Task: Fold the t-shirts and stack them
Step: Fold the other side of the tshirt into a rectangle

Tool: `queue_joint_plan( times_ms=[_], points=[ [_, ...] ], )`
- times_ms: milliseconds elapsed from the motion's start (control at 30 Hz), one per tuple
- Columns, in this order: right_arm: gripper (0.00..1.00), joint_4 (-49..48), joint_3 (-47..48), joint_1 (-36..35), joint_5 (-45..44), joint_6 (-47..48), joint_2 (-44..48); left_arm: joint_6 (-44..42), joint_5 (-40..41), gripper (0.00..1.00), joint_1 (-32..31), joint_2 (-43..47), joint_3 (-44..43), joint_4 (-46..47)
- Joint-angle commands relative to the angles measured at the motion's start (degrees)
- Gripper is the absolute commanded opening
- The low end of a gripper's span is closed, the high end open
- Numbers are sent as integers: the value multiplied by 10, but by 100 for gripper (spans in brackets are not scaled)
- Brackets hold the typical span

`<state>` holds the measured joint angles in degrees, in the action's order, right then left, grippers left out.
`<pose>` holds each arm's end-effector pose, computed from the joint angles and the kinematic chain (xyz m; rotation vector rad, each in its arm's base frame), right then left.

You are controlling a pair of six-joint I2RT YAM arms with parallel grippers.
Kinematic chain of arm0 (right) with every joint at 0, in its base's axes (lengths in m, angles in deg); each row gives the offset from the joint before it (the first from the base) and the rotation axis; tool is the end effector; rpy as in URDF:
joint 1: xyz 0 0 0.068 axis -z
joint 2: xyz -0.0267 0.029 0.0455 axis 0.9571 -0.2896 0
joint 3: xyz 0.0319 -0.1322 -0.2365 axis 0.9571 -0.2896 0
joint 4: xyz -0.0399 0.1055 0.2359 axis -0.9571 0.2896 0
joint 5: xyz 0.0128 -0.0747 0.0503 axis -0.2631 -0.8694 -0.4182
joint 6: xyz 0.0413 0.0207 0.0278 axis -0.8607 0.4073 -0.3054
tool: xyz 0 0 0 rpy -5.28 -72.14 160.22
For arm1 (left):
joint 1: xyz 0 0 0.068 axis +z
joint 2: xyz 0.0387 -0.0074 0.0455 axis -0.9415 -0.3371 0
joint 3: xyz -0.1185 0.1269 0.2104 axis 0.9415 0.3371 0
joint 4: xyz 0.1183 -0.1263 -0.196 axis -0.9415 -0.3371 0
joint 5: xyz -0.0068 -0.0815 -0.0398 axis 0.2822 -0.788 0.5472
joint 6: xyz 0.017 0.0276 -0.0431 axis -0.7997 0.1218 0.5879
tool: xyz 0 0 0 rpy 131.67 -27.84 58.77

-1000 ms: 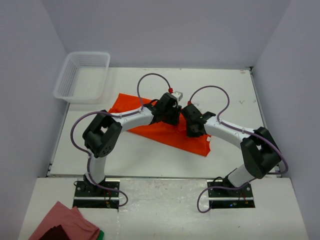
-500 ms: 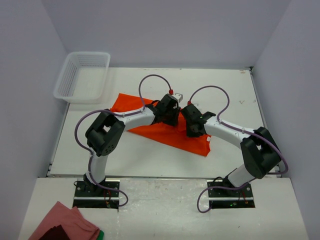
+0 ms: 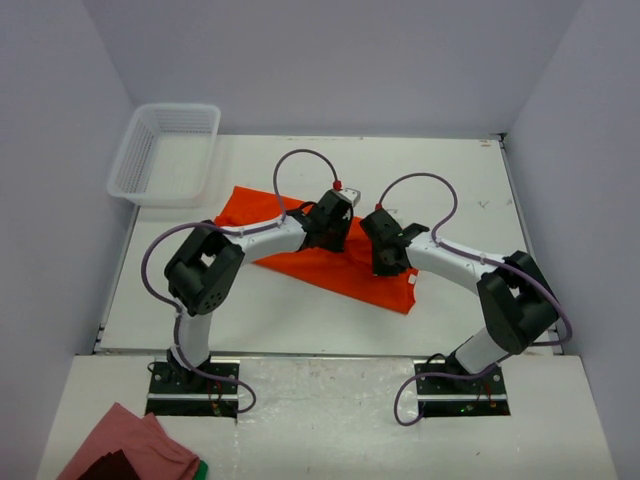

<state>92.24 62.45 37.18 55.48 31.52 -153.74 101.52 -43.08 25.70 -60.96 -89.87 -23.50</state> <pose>0.2430 0.1651 0.1817 0.0220 2.6931 0.0016 0.3063 -0.2999 0.1745 0.4405 2.4864 -0.4541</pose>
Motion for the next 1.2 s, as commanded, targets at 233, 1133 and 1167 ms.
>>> queue_joint_plan(
  times_ms=[233, 1133, 1167],
  points=[
    [0, 12, -10, 0, -9, -16, 21, -21, 16, 0, 23, 57, 45, -9],
    [0, 19, 46, -98, 95, 26, 1, -9, -20, 32, 44, 25, 73, 27],
    [0, 19, 43, -99, 94, 23, 2, -9, -20, 37, 43, 32, 75, 27]
  ],
)
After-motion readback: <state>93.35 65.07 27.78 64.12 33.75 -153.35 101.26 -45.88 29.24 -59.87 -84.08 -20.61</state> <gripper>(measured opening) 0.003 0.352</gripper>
